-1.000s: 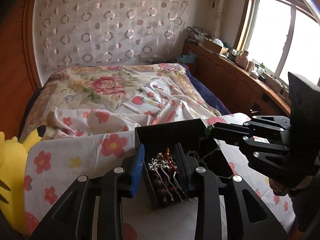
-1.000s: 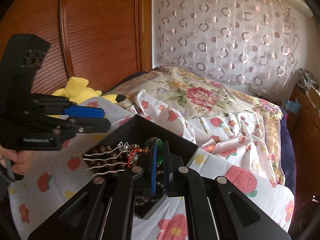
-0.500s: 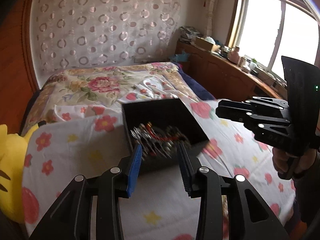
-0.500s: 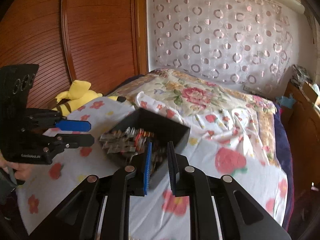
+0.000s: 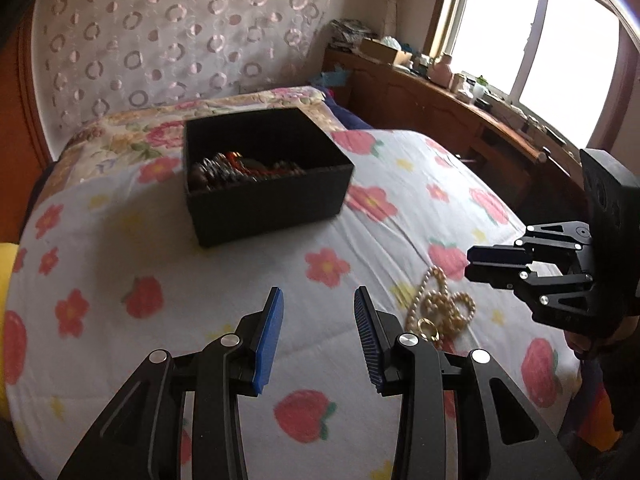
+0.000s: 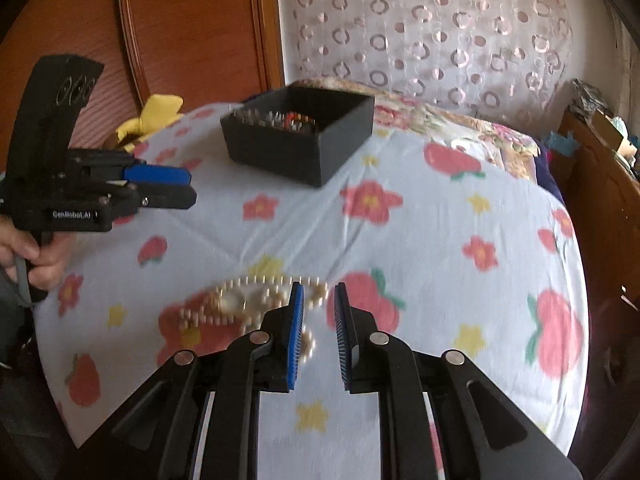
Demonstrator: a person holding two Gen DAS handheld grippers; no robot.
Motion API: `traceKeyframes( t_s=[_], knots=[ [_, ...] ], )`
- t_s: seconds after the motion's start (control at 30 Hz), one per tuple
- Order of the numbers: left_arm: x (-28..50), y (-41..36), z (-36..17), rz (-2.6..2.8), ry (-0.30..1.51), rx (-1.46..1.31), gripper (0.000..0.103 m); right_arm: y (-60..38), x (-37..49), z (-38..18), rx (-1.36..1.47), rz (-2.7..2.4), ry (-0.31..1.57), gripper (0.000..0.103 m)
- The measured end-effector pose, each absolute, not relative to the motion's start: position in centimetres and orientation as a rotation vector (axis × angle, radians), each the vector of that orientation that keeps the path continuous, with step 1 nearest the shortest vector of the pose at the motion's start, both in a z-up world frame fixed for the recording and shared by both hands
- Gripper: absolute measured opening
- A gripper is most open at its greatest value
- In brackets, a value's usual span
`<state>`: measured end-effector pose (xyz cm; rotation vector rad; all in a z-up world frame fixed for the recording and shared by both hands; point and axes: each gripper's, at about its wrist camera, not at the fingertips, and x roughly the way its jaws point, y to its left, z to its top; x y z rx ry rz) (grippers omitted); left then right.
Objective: Organize jewelry
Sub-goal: 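Move both empty tools back to the remaining pearl necklace pile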
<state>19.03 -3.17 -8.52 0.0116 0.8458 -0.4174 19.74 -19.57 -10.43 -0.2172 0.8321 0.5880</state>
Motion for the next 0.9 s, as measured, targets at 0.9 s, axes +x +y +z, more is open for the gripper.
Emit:
traceKeyframes(
  t_s=[0.9],
  knots=[
    [17.2, -4.9, -9.8, -0.467, 0.873, 0.025, 0.048, -19.5, 19.0, -12.6, -0.256, 0.590, 0.866, 0.022]
  ],
)
